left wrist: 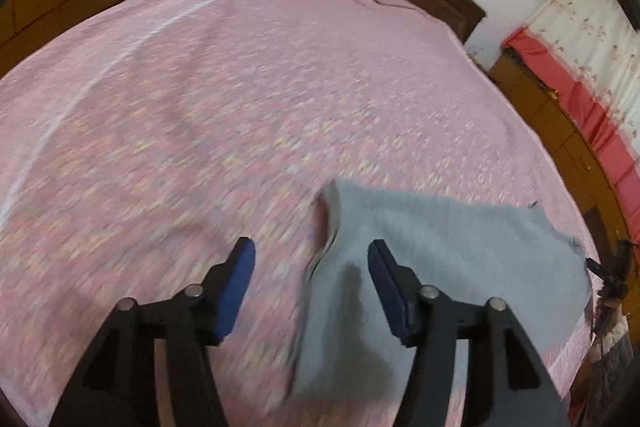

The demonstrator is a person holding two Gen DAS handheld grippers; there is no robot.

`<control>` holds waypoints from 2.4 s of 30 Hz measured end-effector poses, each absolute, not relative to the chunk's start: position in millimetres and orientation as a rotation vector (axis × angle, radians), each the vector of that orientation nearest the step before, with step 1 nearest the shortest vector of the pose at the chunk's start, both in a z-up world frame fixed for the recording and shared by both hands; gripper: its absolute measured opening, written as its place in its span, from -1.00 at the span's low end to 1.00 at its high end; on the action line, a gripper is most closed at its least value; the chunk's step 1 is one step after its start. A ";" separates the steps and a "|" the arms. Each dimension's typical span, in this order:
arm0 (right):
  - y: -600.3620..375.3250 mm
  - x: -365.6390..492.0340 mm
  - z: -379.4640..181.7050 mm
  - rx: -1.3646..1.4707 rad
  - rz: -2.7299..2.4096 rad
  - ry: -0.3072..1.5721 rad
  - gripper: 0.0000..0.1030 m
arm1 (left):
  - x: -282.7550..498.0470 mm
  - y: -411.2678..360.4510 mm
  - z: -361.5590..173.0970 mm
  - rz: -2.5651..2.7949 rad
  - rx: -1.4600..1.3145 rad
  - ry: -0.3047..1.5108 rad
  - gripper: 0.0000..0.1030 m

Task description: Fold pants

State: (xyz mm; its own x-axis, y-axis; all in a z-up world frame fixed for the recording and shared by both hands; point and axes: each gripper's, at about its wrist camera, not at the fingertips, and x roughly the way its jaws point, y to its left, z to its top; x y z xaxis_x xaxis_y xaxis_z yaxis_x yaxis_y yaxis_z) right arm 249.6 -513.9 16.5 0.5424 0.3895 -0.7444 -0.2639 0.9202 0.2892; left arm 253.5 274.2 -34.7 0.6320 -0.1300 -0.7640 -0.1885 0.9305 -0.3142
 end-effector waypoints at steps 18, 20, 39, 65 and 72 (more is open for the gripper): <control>-510.5 108.9 4.4 0.826 0.460 0.808 0.51 | 126.9 216.8 -36.2 -0.120 -0.928 0.885 0.46; -500.6 106.9 1.8 0.849 0.476 0.811 0.51 | 126.9 220.3 -47.7 -0.090 -0.979 0.908 0.46; -465.2 171.8 -40.2 0.976 0.444 0.866 0.51 | 204.7 248.3 -59.4 0.004 -1.040 0.674 0.46; -463.6 237.8 -38.3 0.951 0.299 0.889 -0.77 | 175.5 283.3 -88.4 0.036 -1.048 0.608 -0.88; -446.3 253.4 -1.6 0.842 0.289 0.900 -0.68 | 171.1 280.3 -63.6 0.022 -0.982 0.590 -0.88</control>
State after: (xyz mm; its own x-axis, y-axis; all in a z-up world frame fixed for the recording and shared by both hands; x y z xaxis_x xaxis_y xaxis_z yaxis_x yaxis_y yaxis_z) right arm 253.4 -446.3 -1.6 0.6099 0.5484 -0.5721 0.1133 0.6541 0.7479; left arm 171.1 280.3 -63.6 0.8440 -0.2416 -0.4789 -0.2772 0.5678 -0.7751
